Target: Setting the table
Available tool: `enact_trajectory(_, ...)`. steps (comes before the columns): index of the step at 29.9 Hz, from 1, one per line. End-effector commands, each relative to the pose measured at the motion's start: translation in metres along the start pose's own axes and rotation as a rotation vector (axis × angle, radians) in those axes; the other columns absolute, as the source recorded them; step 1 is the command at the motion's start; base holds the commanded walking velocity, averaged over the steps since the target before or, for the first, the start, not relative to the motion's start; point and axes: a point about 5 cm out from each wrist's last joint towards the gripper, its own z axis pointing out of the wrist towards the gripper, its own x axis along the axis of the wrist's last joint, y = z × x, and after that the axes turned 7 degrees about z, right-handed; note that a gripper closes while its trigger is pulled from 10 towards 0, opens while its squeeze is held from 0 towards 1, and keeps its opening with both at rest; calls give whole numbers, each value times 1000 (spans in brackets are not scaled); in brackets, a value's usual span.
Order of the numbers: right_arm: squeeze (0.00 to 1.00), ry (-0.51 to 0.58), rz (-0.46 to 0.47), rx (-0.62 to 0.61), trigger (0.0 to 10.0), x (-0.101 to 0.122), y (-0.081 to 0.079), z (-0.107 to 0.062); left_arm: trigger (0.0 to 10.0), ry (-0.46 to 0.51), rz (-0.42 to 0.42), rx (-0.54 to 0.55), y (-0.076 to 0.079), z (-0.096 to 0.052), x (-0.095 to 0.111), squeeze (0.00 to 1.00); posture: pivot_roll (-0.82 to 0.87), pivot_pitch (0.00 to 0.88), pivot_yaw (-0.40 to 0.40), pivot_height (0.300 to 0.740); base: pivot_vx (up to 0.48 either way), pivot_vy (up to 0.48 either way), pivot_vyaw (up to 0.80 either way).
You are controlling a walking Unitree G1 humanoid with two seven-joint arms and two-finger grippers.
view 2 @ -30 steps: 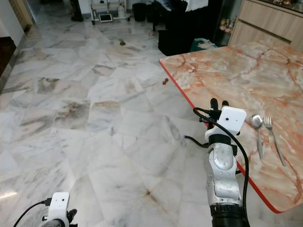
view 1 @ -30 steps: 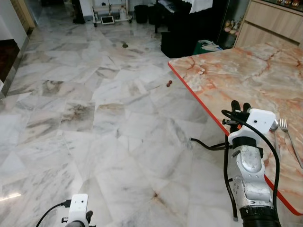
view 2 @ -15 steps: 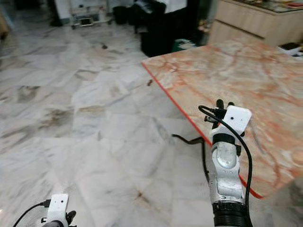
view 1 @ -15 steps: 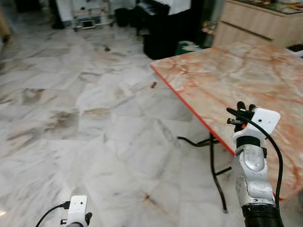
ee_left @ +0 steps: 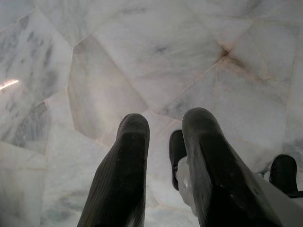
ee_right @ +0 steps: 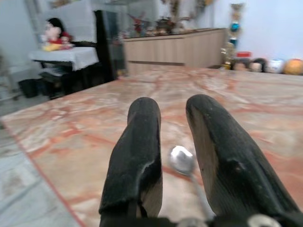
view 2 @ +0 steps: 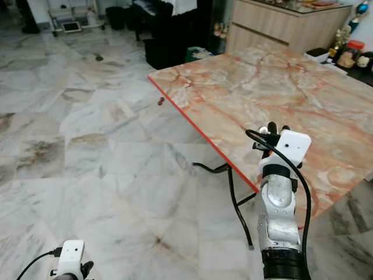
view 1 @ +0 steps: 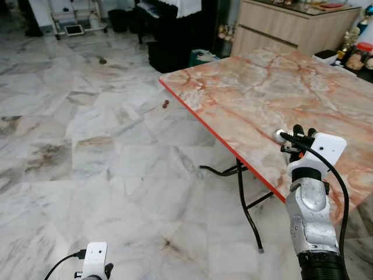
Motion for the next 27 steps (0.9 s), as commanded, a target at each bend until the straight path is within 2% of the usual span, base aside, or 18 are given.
enact_trajectory(1,0,21,4,9,10000,4,-4,3,10000,-37,12,-3,-1,-1,-8,0,31,0,-12,731,0,0,0)
enact_trajectory(27,0,22,14,7,10000,4,-6,5,10000,-35,16,-9,0,-1,-7,0,31,0,-12,731,0,0,0)
